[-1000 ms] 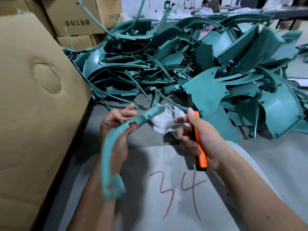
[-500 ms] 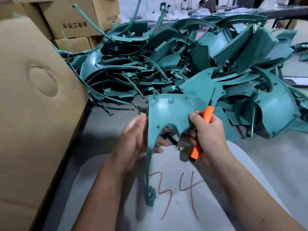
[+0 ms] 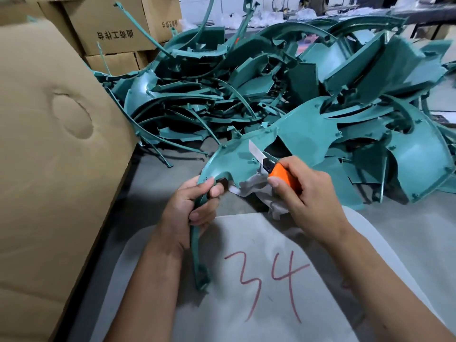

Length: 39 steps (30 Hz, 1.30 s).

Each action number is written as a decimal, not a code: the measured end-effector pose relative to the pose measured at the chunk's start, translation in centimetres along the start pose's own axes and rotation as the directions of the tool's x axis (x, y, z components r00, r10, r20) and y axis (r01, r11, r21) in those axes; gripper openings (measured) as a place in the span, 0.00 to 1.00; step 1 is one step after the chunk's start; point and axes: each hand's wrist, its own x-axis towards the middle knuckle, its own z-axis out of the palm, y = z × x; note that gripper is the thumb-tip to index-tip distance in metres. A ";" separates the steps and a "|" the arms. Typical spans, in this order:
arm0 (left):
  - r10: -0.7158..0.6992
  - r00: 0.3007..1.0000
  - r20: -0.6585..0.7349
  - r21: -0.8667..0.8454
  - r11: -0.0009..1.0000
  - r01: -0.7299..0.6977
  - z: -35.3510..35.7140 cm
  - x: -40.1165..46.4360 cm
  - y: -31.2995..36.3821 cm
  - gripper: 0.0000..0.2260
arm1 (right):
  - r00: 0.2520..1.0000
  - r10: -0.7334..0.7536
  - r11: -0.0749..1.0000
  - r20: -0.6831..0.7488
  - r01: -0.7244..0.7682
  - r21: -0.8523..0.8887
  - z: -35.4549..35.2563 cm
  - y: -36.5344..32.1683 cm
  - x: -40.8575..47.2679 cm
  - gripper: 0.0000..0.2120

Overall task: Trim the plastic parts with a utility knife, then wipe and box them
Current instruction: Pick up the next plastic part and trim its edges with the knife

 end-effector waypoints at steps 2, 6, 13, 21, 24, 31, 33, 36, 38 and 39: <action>-0.002 1.000 0.025 -0.041 0.999 0.003 -0.3 -0.1 0.1 0.02 | 0.999 -0.050 0.998 -0.002 0.050 0.039 -0.3 0.0 0.1 0.11; -0.013 0.999 0.034 -0.095 0.995 0.017 -0.3 -0.1 0.1 0.04 | 0.999 -0.044 0.998 -0.016 0.045 0.034 -0.5 0.4 0.0 0.11; -0.035 0.999 0.003 -0.164 0.986 0.035 -0.3 -0.1 0.2 0.05 | 0.997 -0.010 1.000 -0.081 0.010 0.001 -0.4 0.5 -0.1 0.14; -0.049 0.999 0.019 -0.164 0.985 0.052 -0.4 0.0 0.0 0.04 | 0.991 0.046 0.996 -0.126 -0.055 -0.068 -0.4 0.7 -0.2 0.15; -0.049 0.998 0.041 -0.190 0.980 0.056 -0.6 -0.2 0.1 0.04 | 0.999 0.005 1.000 -0.045 -0.005 0.016 0.1 0.3 -0.2 0.13; -0.054 0.997 -0.052 -0.175 0.984 0.045 -0.4 -0.1 0.1 0.05 | 0.960 0.049 0.992 -0.277 -0.080 -0.102 -0.5 0.5 -0.1 0.12; -0.050 0.999 -0.017 -0.206 0.977 0.045 -0.4 -0.1 0.0 0.05 | 0.993 -0.021 0.999 -0.117 0.026 0.036 -0.1 -0.2 -0.2 0.13; -0.048 0.999 0.009 -0.203 0.978 0.049 -0.6 -0.3 0.2 0.07 | 0.999 0.035 0.996 -0.020 -0.033 0.087 0.3 -0.1 -0.1 0.14; -0.048 0.998 -0.029 -0.182 0.982 0.042 -0.6 -0.3 0.3 0.06 | 0.990 0.091 0.996 -0.104 -0.093 -0.009 0.0 0.6 -0.1 0.12; -0.053 0.997 -0.049 -0.175 0.984 0.043 -0.6 -0.3 0.3 0.06 | 0.986 0.108 0.993 -0.129 -0.113 -0.036 -0.1 0.8 -0.1 0.11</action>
